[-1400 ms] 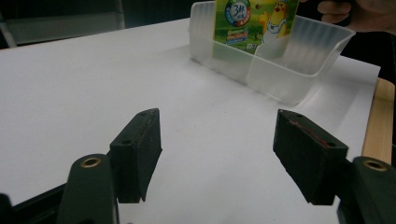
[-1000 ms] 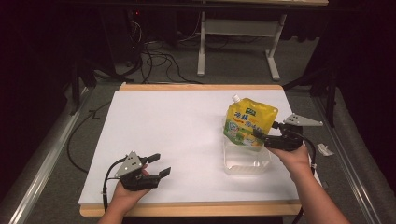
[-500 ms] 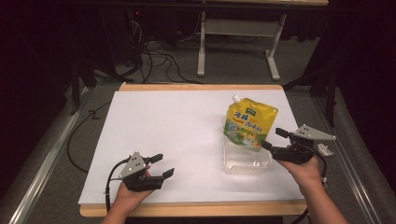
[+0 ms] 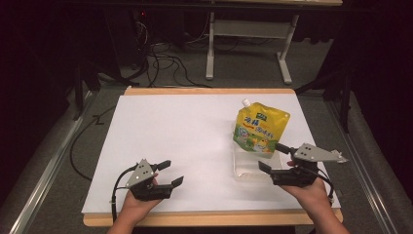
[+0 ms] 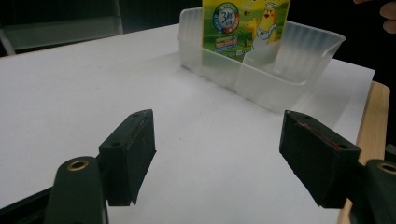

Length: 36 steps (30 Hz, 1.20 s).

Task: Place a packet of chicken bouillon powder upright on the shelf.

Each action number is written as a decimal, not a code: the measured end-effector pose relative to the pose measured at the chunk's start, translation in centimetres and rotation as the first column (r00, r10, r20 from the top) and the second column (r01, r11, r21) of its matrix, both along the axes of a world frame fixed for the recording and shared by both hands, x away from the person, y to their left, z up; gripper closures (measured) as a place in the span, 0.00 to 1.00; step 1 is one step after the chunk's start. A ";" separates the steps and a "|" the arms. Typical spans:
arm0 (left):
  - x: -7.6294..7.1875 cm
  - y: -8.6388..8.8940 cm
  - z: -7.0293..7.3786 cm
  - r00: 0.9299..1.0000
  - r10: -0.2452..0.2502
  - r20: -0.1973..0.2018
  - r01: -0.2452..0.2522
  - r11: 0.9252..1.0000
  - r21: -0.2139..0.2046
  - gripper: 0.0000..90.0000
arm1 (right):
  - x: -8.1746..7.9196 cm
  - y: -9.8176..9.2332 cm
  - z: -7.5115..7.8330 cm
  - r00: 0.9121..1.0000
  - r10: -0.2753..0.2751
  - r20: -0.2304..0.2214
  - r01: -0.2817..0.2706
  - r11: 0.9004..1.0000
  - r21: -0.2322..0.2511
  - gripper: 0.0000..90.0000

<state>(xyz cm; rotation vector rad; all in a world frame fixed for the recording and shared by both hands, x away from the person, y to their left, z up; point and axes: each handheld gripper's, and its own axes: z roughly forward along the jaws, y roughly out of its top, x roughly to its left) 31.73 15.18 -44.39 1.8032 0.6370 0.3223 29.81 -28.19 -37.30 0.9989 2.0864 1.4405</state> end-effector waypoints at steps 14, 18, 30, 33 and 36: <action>-0.2 -0.4 0.2 1.000 -0.024 -0.003 0.024 1.000 0.002 0.30 | 0.6 9.2 -1.8 0.981 0.191 -0.041 -0.190 0.981 0.030 0.11; -0.1 -0.9 -0.1 0.999 -0.045 -0.014 0.045 0.999 0.017 0.29 | 0.1 10.6 -3.5 0.973 0.220 -0.064 -0.218 0.975 0.039 0.13; 0.2 -2.0 -0.6 0.998 -0.059 -0.033 0.061 0.997 0.051 0.28 | -0.5 9.0 -5.2 0.971 0.218 -0.097 -0.211 0.974 0.079 0.16; 0.3 -2.0 -0.7 0.997 -0.064 -0.034 0.066 0.996 0.057 0.28 | -0.7 9.0 -5.1 0.971 0.218 -0.094 -0.211 0.974 0.079 0.16; 0.3 -2.0 -0.8 0.997 -0.068 -0.038 0.070 0.996 0.056 0.28 | -0.6 9.2 -5.2 0.971 0.221 -0.090 -0.216 0.974 0.067 0.16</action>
